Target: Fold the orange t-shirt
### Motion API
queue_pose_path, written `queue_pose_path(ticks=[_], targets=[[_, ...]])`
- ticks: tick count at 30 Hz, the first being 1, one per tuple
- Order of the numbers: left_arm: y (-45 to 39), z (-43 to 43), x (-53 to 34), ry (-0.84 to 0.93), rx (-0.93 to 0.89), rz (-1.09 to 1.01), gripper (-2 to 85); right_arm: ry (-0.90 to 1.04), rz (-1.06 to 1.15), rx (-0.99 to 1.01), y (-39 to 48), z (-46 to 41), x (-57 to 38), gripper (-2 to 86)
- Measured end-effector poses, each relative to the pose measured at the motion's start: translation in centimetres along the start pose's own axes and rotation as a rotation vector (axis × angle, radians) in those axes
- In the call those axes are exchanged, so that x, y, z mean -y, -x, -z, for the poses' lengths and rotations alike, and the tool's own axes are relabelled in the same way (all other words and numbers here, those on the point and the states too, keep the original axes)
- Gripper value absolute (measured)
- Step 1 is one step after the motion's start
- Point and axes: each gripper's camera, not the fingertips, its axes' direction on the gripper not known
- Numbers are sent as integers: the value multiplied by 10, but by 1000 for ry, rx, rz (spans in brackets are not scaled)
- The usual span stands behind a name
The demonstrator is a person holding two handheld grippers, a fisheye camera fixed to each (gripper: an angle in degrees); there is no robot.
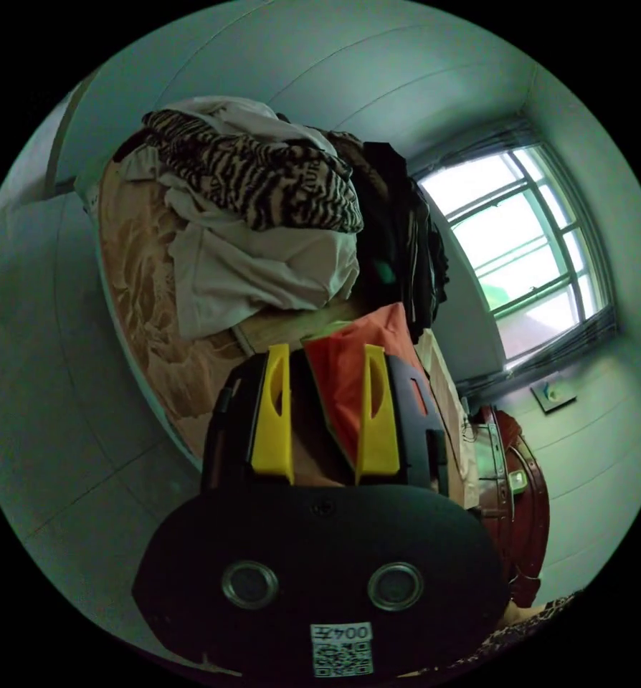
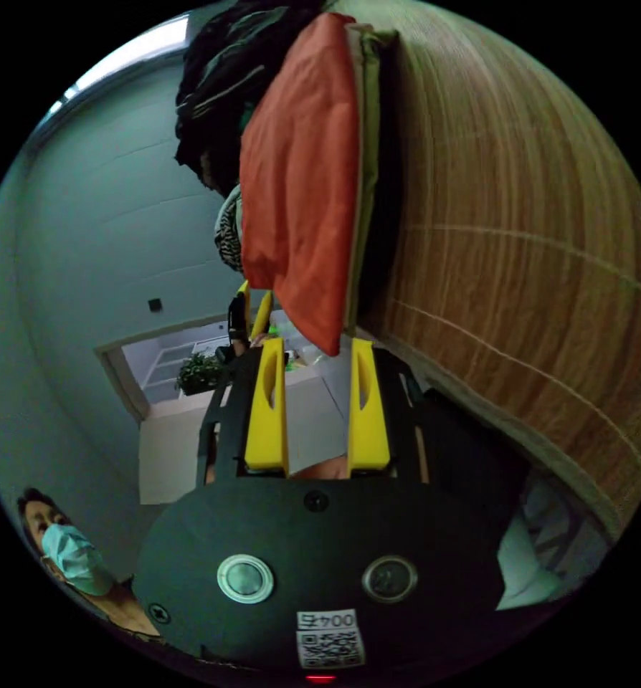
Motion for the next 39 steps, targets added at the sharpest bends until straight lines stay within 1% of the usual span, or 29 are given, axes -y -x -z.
queue_pose_path(ticks=[3,4,6,7,8,10,11,14,16,18,19,20,21,23,24,25,26,27,28,29,31,32,34,37,39], targets=[[4,-6,10,28,-18,-6,119,-6,-20,37,-9,-13,12,123],[5,-7,14,27,-26,10,105,-9,-30,58,-11,-15,17,106],[6,-6,19,28,-22,35,76,-30,-35,28,-11,-15,22,61],[6,-7,21,33,-25,39,66,-64,-28,-2,-8,-11,22,23],[5,-8,24,50,-11,42,51,-68,2,-14,-5,-9,22,14],[2,-15,31,97,83,33,36,-71,36,-59,-8,-7,19,5],[3,-18,31,111,84,48,33,-75,38,-61,-18,-8,19,2],[14,-27,30,116,13,137,25,-24,8,-2,-47,-18,29,7],[23,-25,24,78,-118,223,21,28,0,40,-55,-23,32,18],[31,-17,18,52,-206,278,20,67,2,25,-57,-20,27,22],[33,-11,15,37,-205,298,18,83,-5,9,-61,-14,20,21],[32,4,11,-7,-150,329,15,77,-18,-18,-66,-4,14,15],[21,21,11,-63,-84,293,9,60,-25,-36,-68,2,11,9],[-14,43,11,-151,-5,177,5,-6,87,-122,-50,22,17,-3],[-49,50,12,-195,44,58,4,-14,123,-164,-40,23,23,-3],[-92,45,14,-192,111,-101,4,-20,210,-257,-17,19,37,-5],[-116,38,14,-174,150,-188,5,5,319,-364,11,4,53,-6],[-161,18,13,-121,230,-359,5,21,371,-425,25,-7,60,-7],[-202,-7,7,-67,317,-518,7,47,479,-566,50,-33,73,-7],[-219,-21,3,-41,356,-591,7,69,598,-717,68,-64,82,-8],[-271,-81,-17,71,493,-826,9,100,738,-898,74,-108,95,-8],[-280,-96,-22,110,513,-872,9,142,774,-994,64,-132,104,-8],[-302,-143,-41,222,619,-983,9,220,808,-1096,43,-158,113,-8],[-319,-162,-60,195,681,-1056,11,187,799,-1088,29,-163,115,-7],[-335,-168,-68,174,704,-1079,15,242,775,-1092,25,-162,124,-5]])
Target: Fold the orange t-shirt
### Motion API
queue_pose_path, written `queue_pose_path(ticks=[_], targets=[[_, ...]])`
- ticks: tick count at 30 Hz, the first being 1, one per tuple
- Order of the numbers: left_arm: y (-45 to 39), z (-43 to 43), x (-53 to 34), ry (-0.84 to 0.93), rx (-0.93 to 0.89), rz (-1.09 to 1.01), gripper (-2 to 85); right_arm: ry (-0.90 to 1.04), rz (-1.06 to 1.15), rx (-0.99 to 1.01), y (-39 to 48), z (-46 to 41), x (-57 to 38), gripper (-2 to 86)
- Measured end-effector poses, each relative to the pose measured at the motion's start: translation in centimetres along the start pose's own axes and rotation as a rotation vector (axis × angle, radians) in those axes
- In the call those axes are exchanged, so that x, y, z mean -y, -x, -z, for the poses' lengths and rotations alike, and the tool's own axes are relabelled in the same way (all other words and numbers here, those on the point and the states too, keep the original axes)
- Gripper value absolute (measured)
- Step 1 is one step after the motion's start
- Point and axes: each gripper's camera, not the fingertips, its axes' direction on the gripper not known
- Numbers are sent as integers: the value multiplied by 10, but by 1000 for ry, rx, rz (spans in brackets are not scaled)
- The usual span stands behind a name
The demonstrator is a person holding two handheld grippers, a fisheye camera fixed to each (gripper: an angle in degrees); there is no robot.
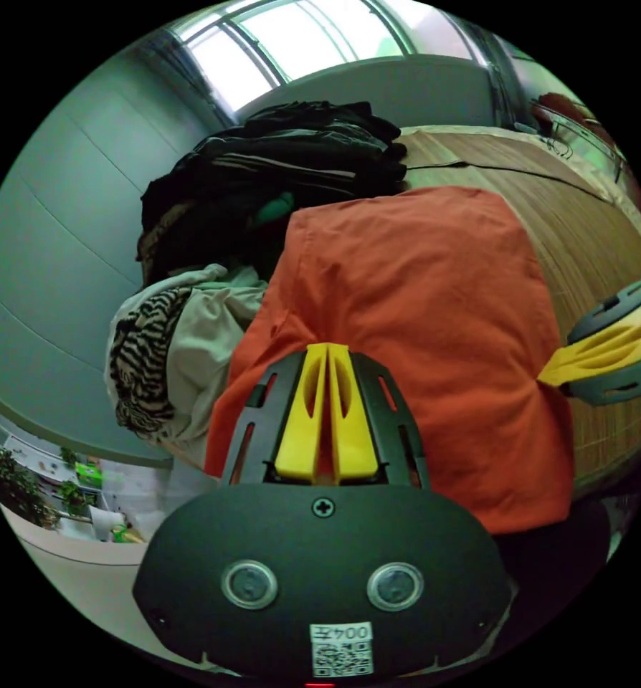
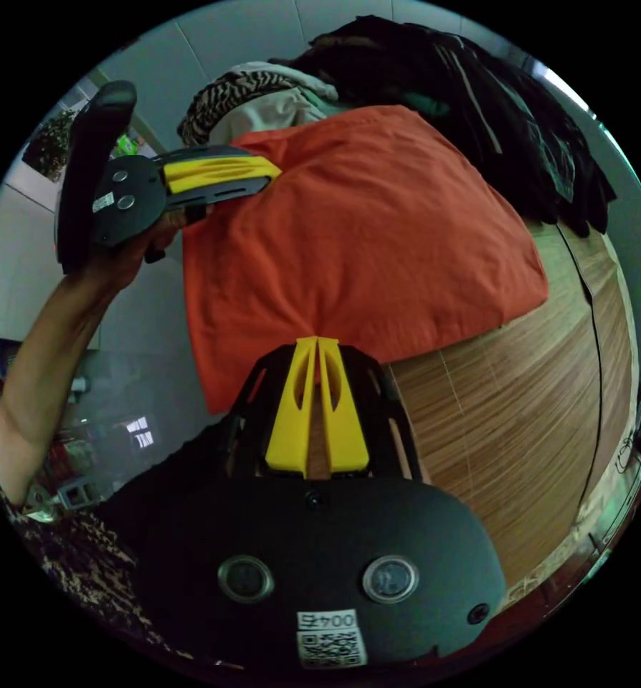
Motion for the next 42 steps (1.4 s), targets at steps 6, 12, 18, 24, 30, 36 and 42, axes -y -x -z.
queue_pose_path(ticks=[6,12,18,24,30,36,42], targets=[[-24,24,36,33,140,-85,52,-137,-165,163,-108,27,-14,53],[-24,40,68,3,29,-51,110,-236,-465,497,-271,25,-26,187],[-34,42,82,-30,-3,-76,73,-299,-667,775,-375,-12,-16,186],[-29,28,86,-11,50,-46,54,-295,-720,861,-411,-47,9,187],[-19,7,86,-22,30,-37,53,-275,-706,811,-417,-63,36,129],[-4,-56,81,89,-123,-27,76,-268,-687,615,-410,-63,53,51],[34,-87,66,81,-167,19,75,-211,-674,526,-409,-83,59,75]])
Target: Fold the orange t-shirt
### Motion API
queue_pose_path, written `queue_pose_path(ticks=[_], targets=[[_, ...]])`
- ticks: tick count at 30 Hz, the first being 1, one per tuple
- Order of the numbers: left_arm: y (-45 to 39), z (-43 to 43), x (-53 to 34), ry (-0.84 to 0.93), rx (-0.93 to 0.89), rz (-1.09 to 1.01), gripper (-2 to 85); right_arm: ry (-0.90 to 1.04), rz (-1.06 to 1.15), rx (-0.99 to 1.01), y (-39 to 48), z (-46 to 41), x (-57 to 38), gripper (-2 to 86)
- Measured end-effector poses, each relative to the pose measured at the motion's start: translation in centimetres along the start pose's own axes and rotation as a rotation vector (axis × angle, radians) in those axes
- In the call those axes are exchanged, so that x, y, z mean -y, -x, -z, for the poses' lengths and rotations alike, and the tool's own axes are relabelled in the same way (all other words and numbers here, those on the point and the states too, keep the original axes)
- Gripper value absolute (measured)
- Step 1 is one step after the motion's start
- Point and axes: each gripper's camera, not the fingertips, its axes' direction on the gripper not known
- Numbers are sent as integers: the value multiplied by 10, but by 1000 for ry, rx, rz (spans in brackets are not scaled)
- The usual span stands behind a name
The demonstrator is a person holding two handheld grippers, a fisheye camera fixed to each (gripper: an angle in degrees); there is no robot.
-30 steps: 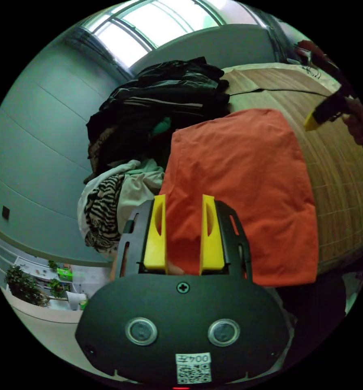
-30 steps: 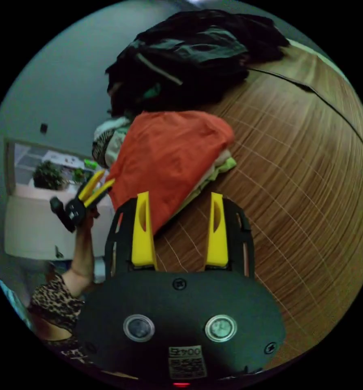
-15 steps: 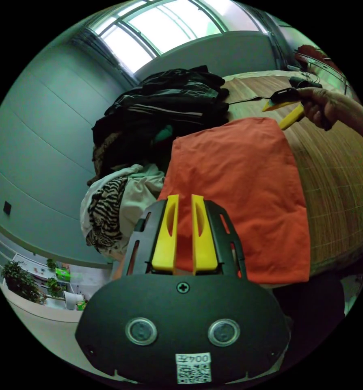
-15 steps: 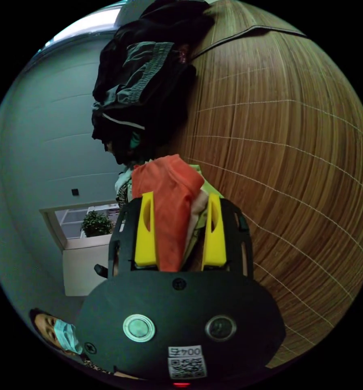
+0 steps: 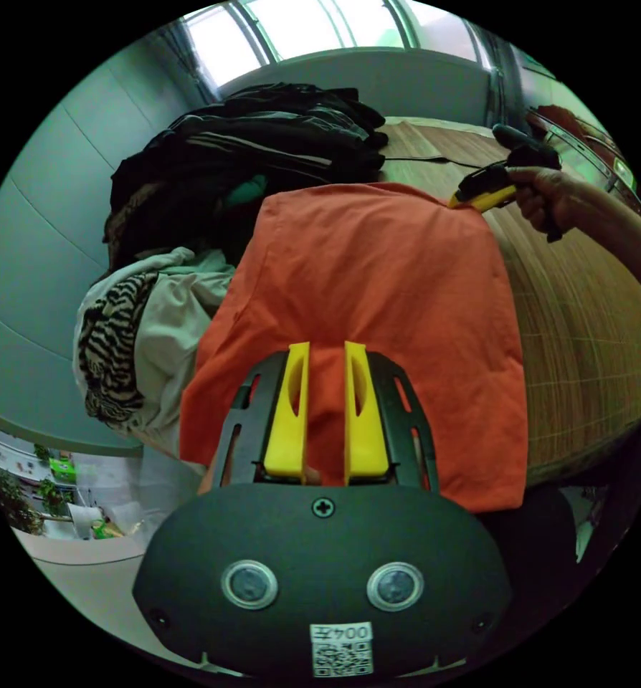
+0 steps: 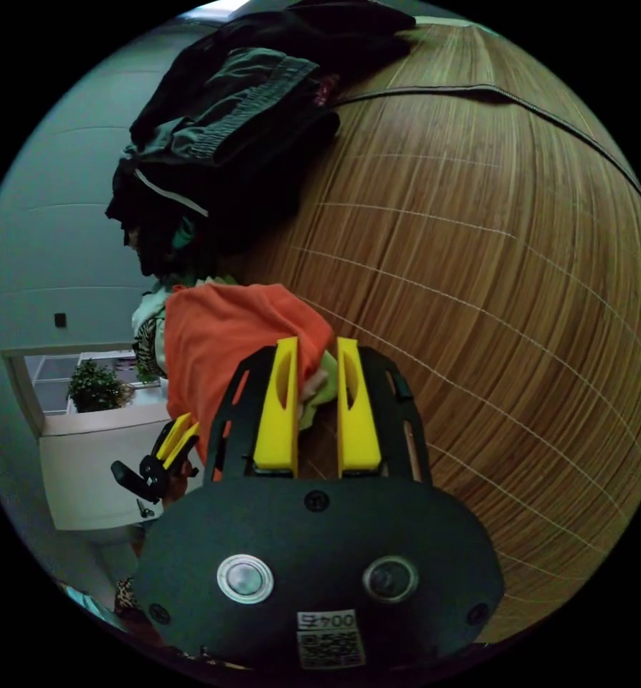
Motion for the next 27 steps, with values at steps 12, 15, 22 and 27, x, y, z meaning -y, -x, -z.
queue_pose_path(ticks=[12,15,22,27], targets=[[142,-11,-59,-133,-5,202,104,-122,371,19,76,25,-182,85],[194,-21,-80,-107,50,227,117,-135,419,143,85,12,-226,107],[365,-55,-125,-55,133,398,162,-116,457,174,101,-24,-268,147],[507,-89,-154,-71,39,691,165,-94,493,65,126,-54,-277,151]])
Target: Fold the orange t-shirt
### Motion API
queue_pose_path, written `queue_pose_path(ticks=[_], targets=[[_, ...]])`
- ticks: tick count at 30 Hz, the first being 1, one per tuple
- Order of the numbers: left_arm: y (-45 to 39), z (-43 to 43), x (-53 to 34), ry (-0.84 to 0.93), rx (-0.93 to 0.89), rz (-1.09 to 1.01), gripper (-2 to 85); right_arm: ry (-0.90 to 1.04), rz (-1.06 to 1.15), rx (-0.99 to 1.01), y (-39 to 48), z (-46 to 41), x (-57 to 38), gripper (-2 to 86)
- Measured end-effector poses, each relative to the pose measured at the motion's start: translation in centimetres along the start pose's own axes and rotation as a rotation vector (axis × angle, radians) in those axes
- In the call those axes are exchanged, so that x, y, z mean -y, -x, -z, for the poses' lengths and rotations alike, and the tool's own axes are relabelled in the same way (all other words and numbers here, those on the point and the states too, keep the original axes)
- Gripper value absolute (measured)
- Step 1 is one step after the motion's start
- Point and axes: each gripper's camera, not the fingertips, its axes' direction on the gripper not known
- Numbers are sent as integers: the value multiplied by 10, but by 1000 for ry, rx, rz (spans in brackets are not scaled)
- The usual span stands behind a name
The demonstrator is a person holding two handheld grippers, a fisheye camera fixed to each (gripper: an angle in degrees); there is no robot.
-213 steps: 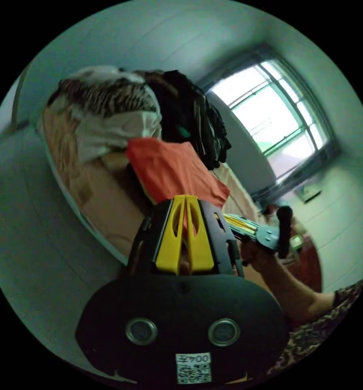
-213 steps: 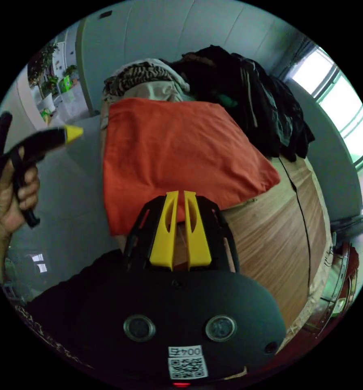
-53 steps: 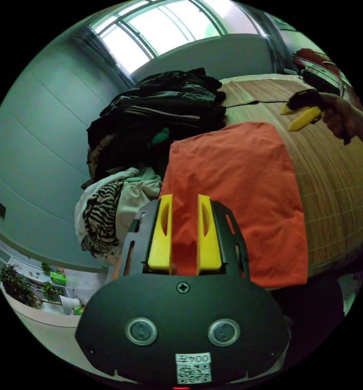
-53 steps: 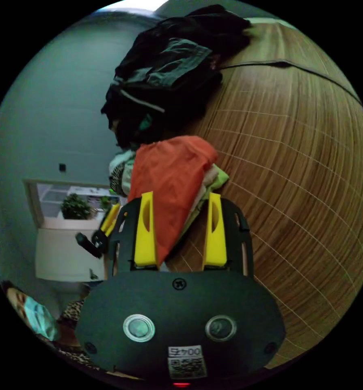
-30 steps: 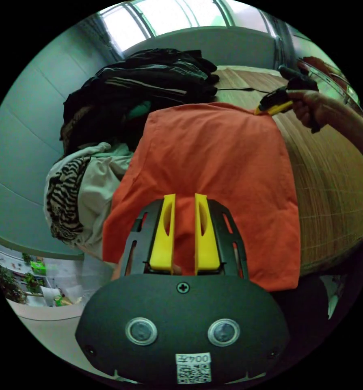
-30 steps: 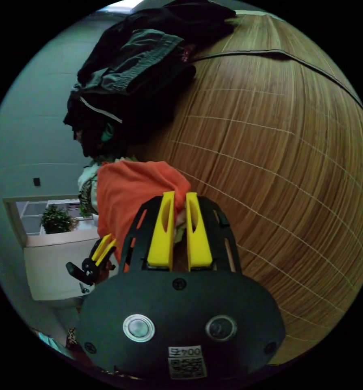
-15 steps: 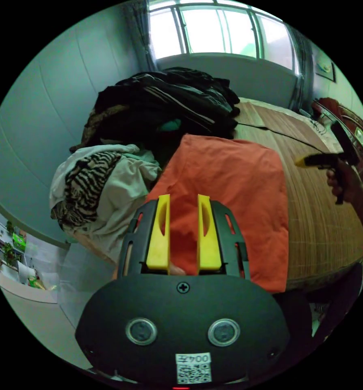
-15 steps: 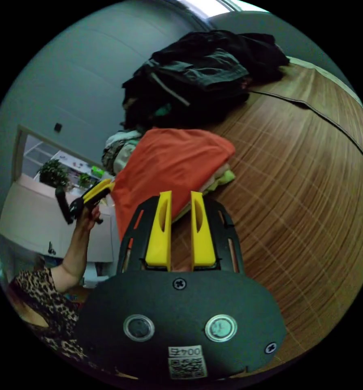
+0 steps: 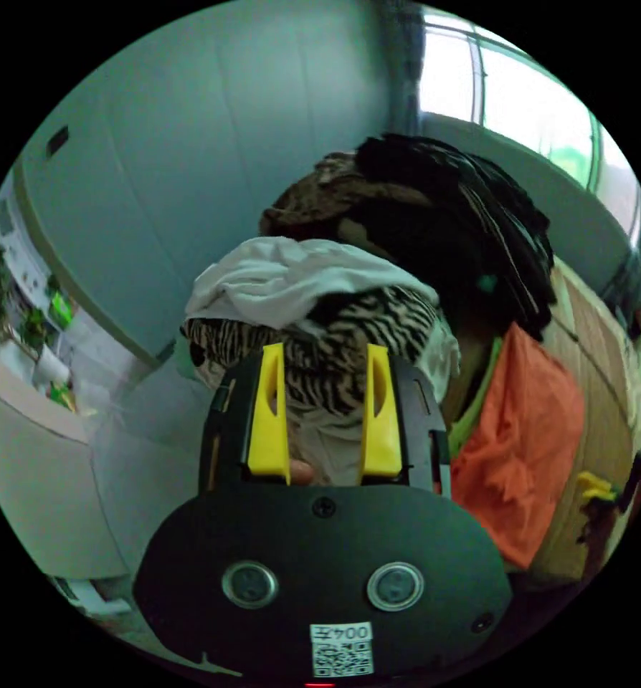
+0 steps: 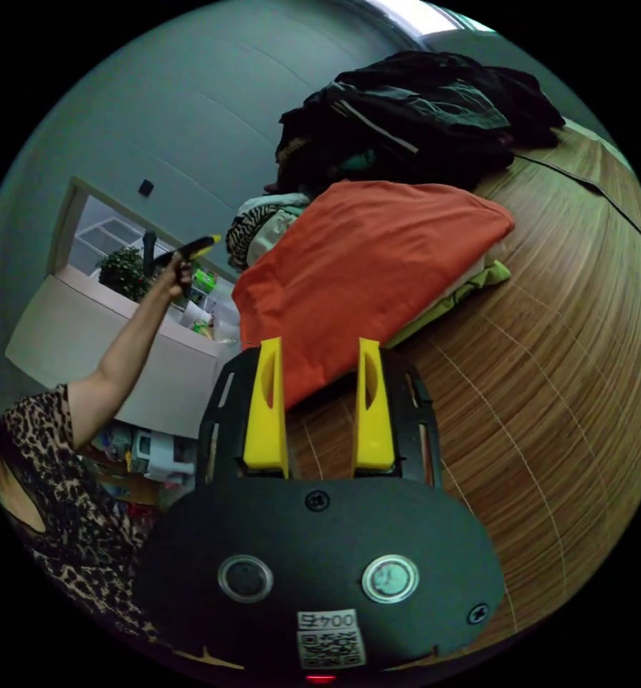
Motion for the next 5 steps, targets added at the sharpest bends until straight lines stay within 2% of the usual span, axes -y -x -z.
queue_pose_path(ticks=[3,5], targets=[[60,-35,31,58,-89,127,188,35,19,-58,14,-21,2,154],[84,-53,44,59,-70,161,202,75,41,-115,27,-40,3,154]])
